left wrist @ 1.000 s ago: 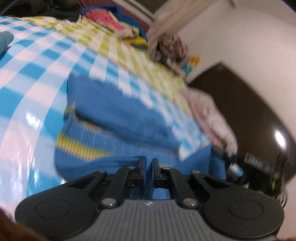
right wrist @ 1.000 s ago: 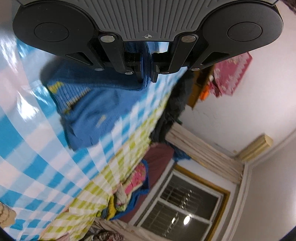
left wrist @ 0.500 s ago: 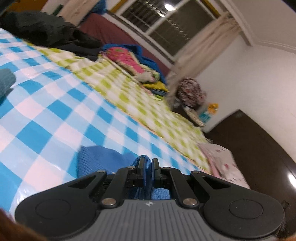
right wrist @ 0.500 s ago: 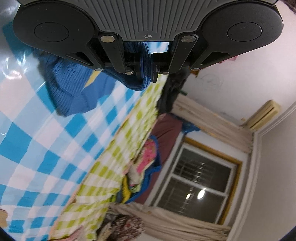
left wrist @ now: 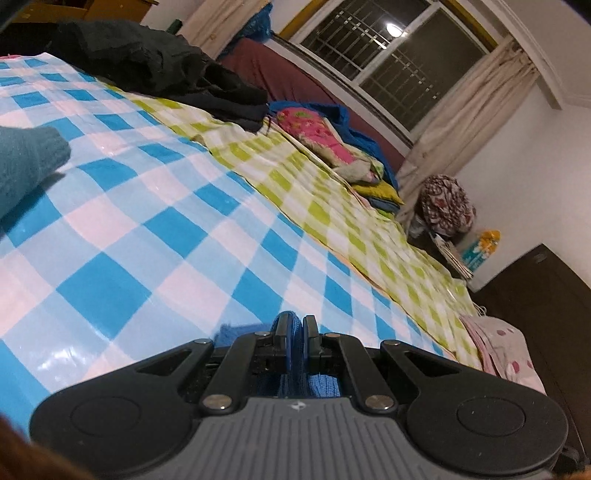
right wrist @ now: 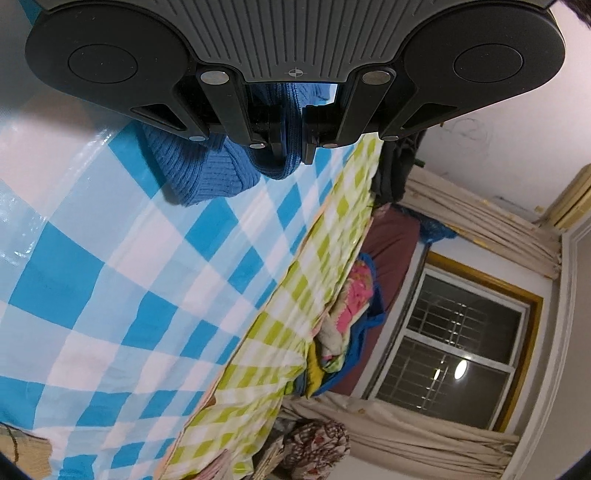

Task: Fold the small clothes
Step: 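Lift the hem with both grippers and fold it over toward the collar, then open both grippers to release the hem and move to the folded edge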

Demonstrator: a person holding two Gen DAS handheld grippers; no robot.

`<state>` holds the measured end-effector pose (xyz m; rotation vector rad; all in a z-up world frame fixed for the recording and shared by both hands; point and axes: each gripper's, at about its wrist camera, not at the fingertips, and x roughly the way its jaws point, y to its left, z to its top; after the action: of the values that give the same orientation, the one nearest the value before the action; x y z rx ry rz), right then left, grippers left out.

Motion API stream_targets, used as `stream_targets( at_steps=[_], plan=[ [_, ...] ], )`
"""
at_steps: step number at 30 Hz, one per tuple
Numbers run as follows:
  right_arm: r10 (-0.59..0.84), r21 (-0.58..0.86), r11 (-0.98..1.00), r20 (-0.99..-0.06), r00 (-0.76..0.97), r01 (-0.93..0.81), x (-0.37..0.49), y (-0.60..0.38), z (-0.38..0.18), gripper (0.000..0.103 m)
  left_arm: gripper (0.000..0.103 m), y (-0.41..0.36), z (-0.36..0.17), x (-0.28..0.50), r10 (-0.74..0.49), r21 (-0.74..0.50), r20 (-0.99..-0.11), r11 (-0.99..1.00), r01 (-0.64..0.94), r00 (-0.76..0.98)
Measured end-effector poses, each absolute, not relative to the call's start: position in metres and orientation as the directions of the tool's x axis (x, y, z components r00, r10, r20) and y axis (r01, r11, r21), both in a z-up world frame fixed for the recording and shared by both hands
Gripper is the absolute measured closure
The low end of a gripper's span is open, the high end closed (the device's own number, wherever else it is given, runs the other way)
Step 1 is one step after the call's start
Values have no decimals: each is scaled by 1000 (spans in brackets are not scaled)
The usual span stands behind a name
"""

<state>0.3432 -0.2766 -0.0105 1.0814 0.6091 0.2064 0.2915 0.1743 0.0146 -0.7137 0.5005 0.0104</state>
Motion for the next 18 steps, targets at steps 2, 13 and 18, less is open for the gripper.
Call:
stream_targets(
  at_steps=[2,13,18],
  plan=[
    [437,871,472,-366,821,137,346,-277,-11,94,92,175,15,296,-132,-610,-448,768,-195,884],
    [467,838,541,-369,804,70,349,-273,-1,68,89,169,23,282,-96,-519,-463,835,-182,881],
    [465,811,584,-359,809,25,348,-273,12,66,70,146,28,285,-126,-381,-502,920,-88,856]
  ],
)
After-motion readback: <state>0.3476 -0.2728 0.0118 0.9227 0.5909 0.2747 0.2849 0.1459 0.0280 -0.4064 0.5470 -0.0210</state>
